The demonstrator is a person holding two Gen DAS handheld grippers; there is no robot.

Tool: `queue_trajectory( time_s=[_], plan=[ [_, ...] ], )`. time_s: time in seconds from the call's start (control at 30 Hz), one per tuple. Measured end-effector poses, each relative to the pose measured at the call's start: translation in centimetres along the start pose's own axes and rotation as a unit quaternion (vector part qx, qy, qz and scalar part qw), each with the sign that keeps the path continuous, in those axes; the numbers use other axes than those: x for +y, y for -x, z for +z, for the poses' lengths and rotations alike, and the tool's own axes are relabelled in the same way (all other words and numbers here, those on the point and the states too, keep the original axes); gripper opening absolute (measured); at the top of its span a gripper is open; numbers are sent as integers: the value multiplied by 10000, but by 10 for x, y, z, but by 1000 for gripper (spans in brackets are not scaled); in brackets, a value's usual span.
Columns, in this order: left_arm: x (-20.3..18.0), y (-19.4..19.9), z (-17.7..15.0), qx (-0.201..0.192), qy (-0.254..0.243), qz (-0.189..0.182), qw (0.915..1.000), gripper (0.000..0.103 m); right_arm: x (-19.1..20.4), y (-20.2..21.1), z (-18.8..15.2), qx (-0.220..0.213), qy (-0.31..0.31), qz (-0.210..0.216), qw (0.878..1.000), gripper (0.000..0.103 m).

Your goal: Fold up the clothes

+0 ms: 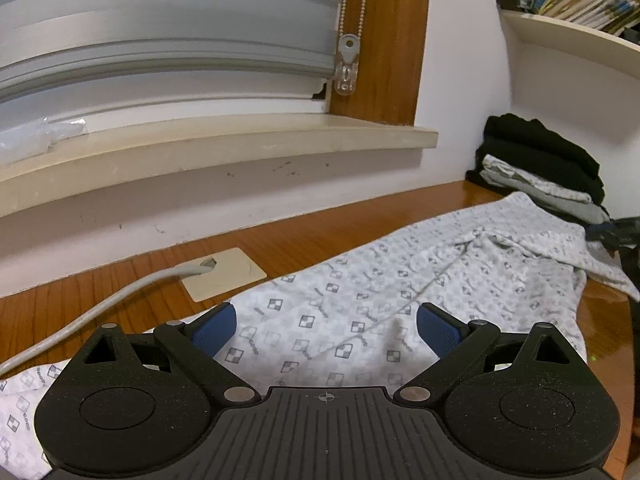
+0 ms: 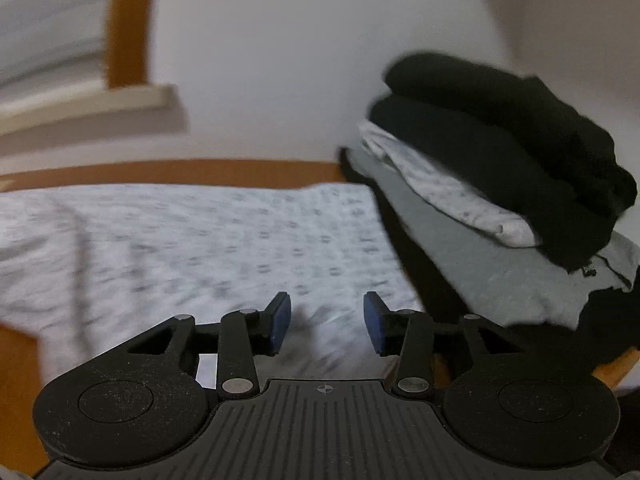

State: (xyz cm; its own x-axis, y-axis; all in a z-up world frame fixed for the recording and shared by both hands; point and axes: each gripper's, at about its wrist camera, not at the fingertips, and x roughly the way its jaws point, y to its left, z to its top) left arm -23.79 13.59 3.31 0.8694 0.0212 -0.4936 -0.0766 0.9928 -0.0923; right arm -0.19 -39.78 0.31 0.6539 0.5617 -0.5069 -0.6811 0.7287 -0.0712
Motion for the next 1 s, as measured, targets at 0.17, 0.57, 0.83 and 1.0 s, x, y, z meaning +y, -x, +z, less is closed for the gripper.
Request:
queue_trajectory(
  time_s=[0.17, 0.57, 0.83, 1.0],
  plan=[
    [1, 0, 0, -5, 45, -1, 10000, 98, 25, 40, -14, 67, 269, 441, 9986, 47],
    [1, 0, 1, 11, 65, 20, 10000, 99, 64, 69, -32, 468, 538, 1040, 9920, 52],
    [1, -1, 1, 4, 50, 33, 10000, 99, 57, 62, -33, 442, 607, 768, 9942, 13],
    [-1, -3, 2, 58, 9, 73, 10000, 99, 47, 75, -17, -142, 729, 212, 9970, 5]
  ],
)
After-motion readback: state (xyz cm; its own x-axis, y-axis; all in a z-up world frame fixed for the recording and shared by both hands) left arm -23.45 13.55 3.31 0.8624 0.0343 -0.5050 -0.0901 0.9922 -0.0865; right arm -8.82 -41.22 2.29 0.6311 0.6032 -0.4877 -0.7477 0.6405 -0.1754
